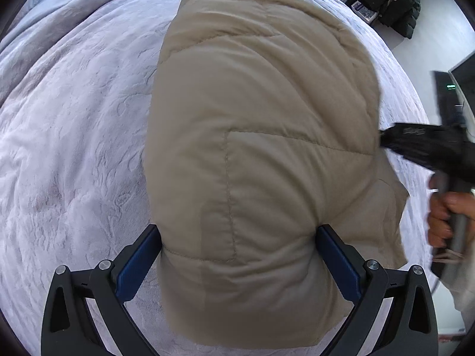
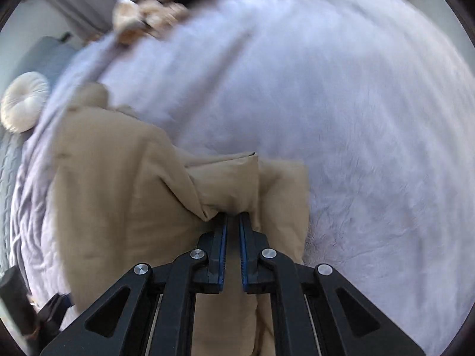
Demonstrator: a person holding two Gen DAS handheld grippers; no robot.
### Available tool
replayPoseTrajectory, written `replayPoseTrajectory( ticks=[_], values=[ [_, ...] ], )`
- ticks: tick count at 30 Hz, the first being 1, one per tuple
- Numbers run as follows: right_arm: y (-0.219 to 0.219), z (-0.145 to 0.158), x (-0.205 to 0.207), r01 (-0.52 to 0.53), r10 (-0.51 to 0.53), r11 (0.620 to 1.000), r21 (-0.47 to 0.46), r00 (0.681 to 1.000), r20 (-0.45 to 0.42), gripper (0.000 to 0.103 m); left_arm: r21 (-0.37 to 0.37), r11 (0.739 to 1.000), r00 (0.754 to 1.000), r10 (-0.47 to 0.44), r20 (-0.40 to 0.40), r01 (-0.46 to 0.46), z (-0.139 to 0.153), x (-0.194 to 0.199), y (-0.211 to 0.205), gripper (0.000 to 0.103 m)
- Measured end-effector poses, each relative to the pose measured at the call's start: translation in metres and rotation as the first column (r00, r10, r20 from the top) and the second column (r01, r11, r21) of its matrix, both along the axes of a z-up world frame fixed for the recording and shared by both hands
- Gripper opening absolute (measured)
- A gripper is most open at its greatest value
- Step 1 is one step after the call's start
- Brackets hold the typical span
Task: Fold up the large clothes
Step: 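Lower the bundle onto the bed and press it flat with both tools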
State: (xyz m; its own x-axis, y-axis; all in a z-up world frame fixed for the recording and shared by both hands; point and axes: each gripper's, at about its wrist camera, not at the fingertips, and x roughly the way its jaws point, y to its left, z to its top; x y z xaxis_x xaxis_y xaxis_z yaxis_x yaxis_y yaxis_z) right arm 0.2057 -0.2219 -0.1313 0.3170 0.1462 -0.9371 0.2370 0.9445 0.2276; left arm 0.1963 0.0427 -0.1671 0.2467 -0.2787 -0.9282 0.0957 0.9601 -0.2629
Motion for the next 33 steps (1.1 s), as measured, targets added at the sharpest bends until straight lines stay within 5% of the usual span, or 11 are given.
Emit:
replayPoseTrajectory(
  ticks=[5,11,24,33],
  values=[
    [-0.004,-0.029,0.003,0.006,-0.006,1.000,0.012,0.999,-0.038,0.006,0.029,1.000,1.000,-0.007,-0.008,0.008,0.000,0.004,-0.007,0.102],
    [0.010,-0.009,0.012,0.020,-0.020,1.000,0.002,0.998,-0.056,0.011,0.030,1.000,1.000,-0.006,-0.030,0.007,0.000,0.007,-0.004,0.102],
    [0.026,0.042,-0.093,0.059,-0.059,0.998,0.009,0.997,-0.043,0.011,0.035,0.999,0.999,0.009,-0.033,-0.008,0.003,0.002,-0.008,0.102],
    [0.047,0.008,-0.124,0.048,-0.039,0.997,0.053,0.987,-0.154,0.011,0.049,0.999,0.999,0.008,-0.039,-0.006,0.009,-0.002,-0.009,0.102]
  ],
)
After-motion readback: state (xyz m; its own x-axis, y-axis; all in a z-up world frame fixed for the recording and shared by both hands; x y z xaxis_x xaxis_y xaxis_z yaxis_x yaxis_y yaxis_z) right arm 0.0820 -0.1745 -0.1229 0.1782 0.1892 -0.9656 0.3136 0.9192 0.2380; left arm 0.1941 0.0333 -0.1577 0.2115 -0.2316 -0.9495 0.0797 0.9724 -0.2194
